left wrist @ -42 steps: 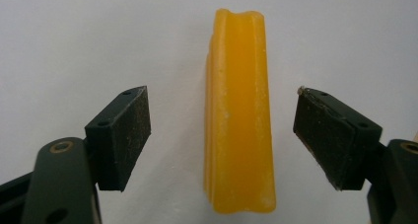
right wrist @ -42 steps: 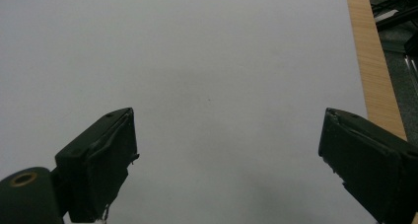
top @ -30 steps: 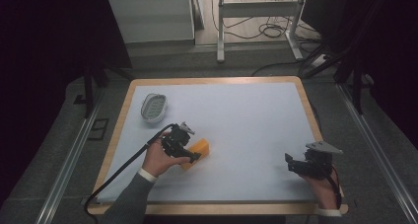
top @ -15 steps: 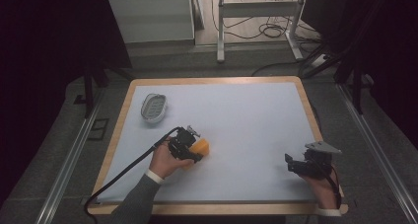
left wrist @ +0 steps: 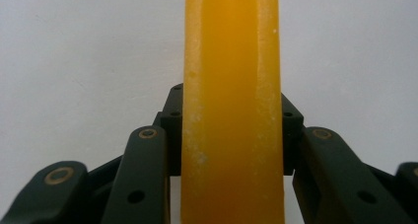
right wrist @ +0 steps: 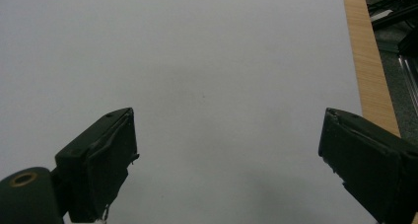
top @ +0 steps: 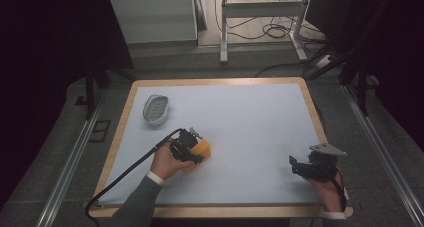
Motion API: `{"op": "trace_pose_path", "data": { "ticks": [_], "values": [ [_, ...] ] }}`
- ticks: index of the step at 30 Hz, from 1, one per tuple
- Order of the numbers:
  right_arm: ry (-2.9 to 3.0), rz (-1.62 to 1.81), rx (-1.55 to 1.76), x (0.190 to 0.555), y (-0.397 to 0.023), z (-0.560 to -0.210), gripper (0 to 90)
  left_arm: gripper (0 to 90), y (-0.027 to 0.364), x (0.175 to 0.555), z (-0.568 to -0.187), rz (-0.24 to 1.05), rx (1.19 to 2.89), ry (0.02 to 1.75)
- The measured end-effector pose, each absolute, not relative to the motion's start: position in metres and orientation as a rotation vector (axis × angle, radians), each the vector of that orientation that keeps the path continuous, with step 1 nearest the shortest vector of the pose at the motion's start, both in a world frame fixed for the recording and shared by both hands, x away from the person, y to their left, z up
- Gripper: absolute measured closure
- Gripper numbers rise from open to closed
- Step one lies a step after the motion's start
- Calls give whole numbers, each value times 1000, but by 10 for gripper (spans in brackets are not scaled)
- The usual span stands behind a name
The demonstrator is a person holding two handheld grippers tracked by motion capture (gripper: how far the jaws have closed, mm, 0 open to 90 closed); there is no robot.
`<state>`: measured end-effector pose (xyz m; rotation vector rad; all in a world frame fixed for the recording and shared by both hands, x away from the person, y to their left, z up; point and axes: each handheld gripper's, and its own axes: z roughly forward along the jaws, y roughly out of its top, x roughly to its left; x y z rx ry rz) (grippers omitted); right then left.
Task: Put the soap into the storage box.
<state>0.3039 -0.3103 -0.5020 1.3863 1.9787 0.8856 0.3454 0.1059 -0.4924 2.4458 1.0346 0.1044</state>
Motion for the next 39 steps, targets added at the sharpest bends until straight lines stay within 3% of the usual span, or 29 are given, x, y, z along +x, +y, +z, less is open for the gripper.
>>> {"op": "trace_pose_path", "data": {
  "ticks": [39],
  "values": [
    [1969,884,1392,304,-311,-501,78,608,150,365,-455,168,2293,1115]
  ]
}}
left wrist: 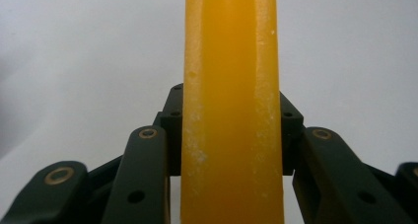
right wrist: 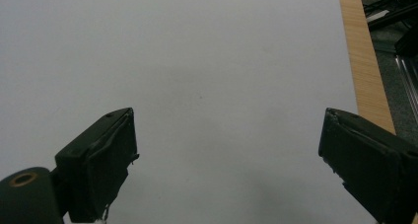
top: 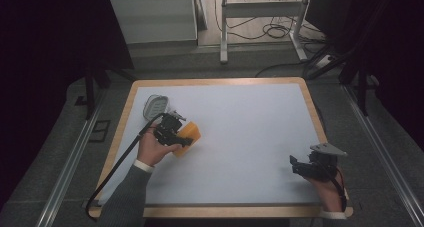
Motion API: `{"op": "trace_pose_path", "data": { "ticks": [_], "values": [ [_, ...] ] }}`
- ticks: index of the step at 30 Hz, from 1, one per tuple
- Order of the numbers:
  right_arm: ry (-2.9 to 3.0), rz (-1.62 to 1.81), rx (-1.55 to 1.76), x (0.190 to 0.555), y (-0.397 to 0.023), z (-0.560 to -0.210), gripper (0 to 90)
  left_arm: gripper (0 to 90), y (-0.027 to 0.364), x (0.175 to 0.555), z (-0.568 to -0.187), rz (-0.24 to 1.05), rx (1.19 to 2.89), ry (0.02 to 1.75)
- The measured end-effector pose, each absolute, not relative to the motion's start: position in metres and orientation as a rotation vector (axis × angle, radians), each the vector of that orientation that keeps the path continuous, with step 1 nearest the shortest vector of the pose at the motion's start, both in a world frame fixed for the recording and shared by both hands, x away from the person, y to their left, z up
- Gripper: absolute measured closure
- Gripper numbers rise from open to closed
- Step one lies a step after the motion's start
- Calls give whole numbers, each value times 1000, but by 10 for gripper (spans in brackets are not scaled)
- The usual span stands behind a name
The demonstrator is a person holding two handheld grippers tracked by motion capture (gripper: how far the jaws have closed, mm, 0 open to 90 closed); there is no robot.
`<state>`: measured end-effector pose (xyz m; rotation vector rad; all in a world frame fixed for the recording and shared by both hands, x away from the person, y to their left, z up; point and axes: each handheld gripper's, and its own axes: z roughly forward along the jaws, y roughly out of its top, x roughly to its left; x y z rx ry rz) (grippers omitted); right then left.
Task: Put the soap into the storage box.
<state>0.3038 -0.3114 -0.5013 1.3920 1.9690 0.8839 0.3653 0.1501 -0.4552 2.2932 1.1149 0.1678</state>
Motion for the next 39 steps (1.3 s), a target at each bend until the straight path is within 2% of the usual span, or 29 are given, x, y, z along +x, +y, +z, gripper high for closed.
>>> {"op": "trace_pose_path", "data": {
  "ticks": [39],
  "values": [
    [1971,885,1383,303,-312,-501,78,608,186,377,-435,224,2226,1188]
  ]
}}
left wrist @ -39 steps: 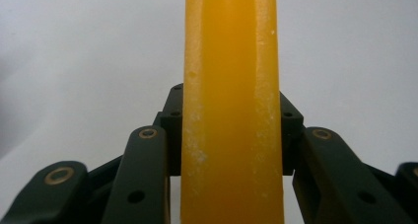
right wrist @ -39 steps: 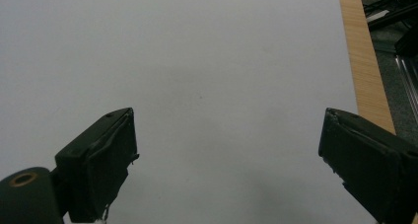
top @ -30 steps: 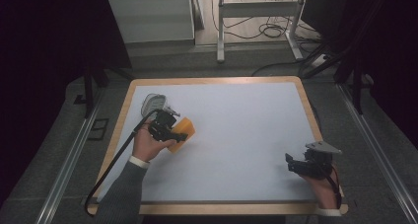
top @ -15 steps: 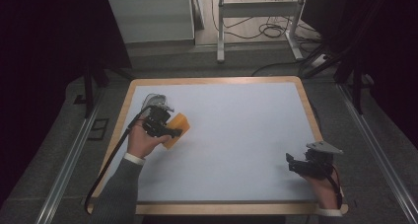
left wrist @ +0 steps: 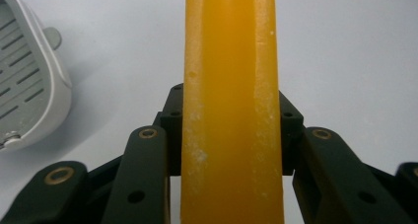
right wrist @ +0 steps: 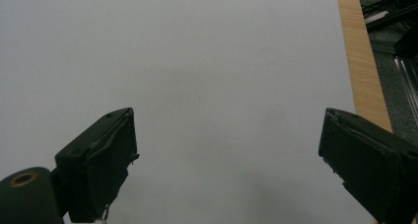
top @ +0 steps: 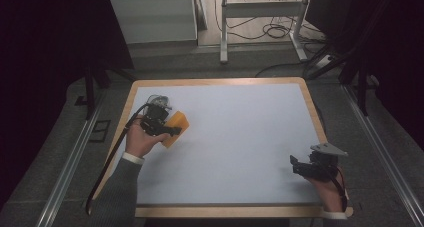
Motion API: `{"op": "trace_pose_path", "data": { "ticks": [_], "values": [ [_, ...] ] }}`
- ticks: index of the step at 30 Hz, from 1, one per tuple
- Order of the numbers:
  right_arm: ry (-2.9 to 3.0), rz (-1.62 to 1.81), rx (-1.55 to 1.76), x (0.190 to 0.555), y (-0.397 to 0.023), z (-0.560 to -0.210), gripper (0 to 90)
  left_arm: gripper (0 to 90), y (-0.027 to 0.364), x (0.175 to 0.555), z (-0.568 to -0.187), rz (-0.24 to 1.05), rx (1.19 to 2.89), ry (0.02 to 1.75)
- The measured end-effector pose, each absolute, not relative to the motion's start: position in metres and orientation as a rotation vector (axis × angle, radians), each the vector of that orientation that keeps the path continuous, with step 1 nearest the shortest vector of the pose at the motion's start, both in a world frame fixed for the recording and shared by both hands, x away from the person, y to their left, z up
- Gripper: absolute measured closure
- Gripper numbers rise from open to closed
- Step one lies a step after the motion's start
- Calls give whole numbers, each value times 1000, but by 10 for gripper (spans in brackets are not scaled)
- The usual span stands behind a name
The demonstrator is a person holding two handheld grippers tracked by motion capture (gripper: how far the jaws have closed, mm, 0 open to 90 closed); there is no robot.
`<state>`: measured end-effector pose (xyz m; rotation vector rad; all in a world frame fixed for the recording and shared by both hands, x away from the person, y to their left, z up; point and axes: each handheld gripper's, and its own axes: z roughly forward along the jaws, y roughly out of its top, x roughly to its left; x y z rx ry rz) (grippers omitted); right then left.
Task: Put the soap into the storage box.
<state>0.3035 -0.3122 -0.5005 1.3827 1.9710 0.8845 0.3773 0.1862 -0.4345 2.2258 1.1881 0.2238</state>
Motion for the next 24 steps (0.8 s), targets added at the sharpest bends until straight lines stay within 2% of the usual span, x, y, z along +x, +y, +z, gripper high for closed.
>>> {"op": "trace_pose_path", "data": {
  "ticks": [24],
  "values": [
    [1973,875,1387,304,-312,-502,78,608,202,398,-434,214,2172,1255]
  ]
}}
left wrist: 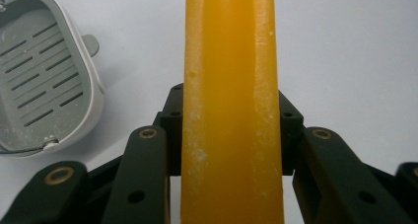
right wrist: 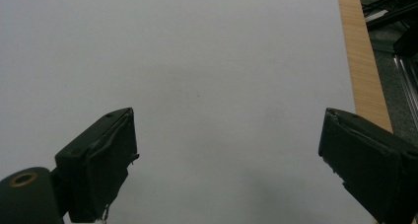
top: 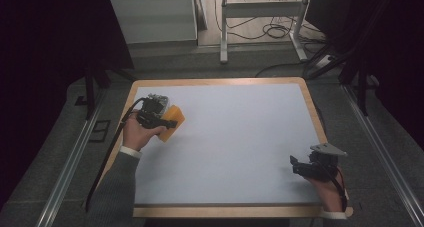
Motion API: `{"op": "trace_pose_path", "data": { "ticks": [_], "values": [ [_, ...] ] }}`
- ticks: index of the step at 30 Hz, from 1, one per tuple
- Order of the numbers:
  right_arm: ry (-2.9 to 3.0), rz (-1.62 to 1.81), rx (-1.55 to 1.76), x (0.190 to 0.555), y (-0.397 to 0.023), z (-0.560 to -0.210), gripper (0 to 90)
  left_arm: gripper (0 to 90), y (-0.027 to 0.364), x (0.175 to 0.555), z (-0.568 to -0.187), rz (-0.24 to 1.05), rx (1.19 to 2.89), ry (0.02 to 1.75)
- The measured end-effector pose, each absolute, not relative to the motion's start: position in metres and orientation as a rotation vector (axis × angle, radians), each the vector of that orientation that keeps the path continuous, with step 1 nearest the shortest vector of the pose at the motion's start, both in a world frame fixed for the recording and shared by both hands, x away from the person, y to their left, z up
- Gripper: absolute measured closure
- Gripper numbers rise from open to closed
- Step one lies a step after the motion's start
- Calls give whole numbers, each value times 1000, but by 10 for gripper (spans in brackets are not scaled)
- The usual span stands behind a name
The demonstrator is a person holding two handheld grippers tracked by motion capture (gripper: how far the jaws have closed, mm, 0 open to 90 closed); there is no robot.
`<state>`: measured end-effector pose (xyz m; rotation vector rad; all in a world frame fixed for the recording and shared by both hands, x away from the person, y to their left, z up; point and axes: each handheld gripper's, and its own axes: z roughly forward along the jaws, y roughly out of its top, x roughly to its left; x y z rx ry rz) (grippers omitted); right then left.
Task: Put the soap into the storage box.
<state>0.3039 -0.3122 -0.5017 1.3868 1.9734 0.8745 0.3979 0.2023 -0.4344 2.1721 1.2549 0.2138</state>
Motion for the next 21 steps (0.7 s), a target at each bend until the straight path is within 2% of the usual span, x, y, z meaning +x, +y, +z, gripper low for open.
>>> {"op": "trace_pose_path", "data": {
  "ticks": [21],
  "values": [
    [1973,872,1390,304,-313,-503,77,608,213,415,-439,191,2141,1310]
  ]
}}
